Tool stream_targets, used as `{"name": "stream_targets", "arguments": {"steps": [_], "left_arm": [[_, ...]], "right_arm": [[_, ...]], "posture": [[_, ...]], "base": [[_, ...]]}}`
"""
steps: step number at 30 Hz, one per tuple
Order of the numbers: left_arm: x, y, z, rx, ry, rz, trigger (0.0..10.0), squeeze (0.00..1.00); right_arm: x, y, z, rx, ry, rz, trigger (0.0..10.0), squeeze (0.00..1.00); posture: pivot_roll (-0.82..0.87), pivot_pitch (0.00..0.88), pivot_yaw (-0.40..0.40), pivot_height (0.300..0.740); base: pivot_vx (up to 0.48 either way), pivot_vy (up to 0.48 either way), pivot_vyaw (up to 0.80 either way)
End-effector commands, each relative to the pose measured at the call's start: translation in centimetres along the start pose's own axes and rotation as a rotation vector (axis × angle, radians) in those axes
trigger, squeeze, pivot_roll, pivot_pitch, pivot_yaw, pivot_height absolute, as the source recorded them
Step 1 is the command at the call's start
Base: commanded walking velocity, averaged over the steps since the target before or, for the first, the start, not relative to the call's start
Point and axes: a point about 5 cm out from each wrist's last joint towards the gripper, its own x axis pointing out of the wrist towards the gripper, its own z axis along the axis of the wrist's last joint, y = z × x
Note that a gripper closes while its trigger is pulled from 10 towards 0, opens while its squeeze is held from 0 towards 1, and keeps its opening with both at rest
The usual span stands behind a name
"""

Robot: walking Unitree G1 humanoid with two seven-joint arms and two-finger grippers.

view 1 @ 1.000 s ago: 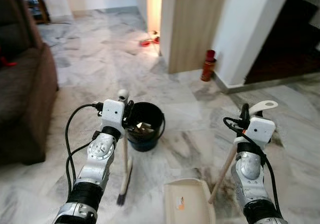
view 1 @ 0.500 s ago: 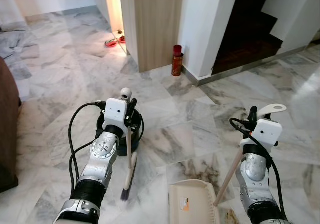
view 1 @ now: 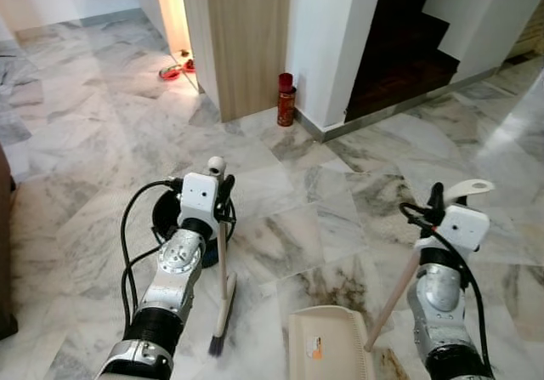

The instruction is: Sweep floor

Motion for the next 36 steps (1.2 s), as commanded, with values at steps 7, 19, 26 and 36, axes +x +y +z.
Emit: {"name": "stream_targets", "arguments": {"steps": [7, 19, 26, 36], "left_arm": [[0.1, 1.1, 1.0, 0.021, -0.055, 0.049, 10.0, 0.0], [0.6, 0.8, 1.3, 0.014, -0.061, 0.036, 10.0, 0.0], [0.6, 0.3, 1.2, 0.001, -0.062, 0.03, 10.0, 0.0], [0.5, 0.5, 1.2, -0.004, -0.071, 0.041, 10.0, 0.0]], "right_arm": [[0.3, 1.1, 0.5, 0.009, -0.02, 0.027, 10.0, 0.0], [0.1, 0.6, 0.5, 0.01, -0.019, 0.016, 10.0, 0.0], [0.5, -0.1, 0.7, -0.006, -0.027, 0.009, 10.0, 0.0], [0.8, 0.4, 1.0, -0.005, -0.033, 0.027, 10.0, 0.0]], "posture": [[0.11, 0.0, 0.003, 0.74], [0.08, 0.0, 0.006, 0.74], [0.08, 0.0, -0.008, 0.74], [0.08, 0.0, -0.025, 0.74]], "base": [[0.0, -0.23, -0.8], [0.0, -0.057, -0.8], [0.0, 0.0, -0.8], [0.0, 0.0, -0.8]]}}
